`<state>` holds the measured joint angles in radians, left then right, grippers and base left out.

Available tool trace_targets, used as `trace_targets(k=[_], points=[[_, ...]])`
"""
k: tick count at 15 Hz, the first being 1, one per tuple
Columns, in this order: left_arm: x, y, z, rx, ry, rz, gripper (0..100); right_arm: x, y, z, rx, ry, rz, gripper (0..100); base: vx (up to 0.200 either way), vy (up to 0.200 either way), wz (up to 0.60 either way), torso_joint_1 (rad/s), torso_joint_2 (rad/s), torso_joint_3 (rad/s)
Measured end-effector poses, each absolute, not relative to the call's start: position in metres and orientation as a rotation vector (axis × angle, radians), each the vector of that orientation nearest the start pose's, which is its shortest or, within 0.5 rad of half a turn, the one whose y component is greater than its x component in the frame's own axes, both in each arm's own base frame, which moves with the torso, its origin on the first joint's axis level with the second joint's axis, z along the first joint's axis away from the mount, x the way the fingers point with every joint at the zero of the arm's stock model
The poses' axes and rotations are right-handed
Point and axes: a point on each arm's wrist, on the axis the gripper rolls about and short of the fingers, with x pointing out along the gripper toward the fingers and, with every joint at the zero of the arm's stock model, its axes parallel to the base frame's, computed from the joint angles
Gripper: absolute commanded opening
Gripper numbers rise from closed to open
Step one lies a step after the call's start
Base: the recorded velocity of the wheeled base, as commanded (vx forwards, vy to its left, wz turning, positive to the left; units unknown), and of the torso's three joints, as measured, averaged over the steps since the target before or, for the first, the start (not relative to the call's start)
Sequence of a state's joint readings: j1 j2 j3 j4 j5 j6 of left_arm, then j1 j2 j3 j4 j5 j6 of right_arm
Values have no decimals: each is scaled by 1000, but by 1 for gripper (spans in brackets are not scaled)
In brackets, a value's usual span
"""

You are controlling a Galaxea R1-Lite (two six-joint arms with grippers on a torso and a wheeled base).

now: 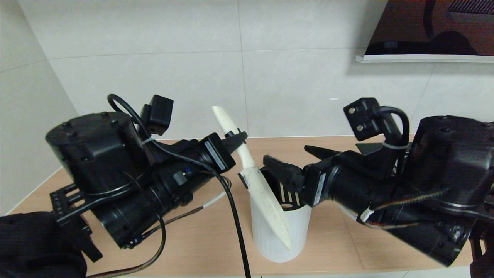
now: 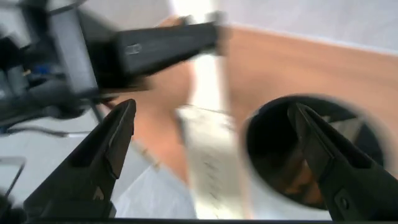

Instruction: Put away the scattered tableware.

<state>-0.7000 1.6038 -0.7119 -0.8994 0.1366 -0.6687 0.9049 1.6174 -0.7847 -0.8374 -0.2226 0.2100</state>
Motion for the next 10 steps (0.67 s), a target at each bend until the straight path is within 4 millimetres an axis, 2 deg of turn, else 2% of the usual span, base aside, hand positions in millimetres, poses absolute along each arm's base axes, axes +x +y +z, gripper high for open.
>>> trace_targets(k=[3,5,8,10], points=[[221,-175,247,-591,88,-393,0,193,206,238,233,14,616,100,0,0,0,0,0,0],[219,-178,269,-484,-5,-294,0,200,196,244,243,-10,578,100,0,0,0,0,0,0],[208,-206,284,-352,-76,-211,0,207,188,247,247,-22,542,100,0,0,0,0,0,0],[199,-230,288,-339,-129,-210,0,207,187,248,246,-27,536,100,0,0,0,0,0,0]])
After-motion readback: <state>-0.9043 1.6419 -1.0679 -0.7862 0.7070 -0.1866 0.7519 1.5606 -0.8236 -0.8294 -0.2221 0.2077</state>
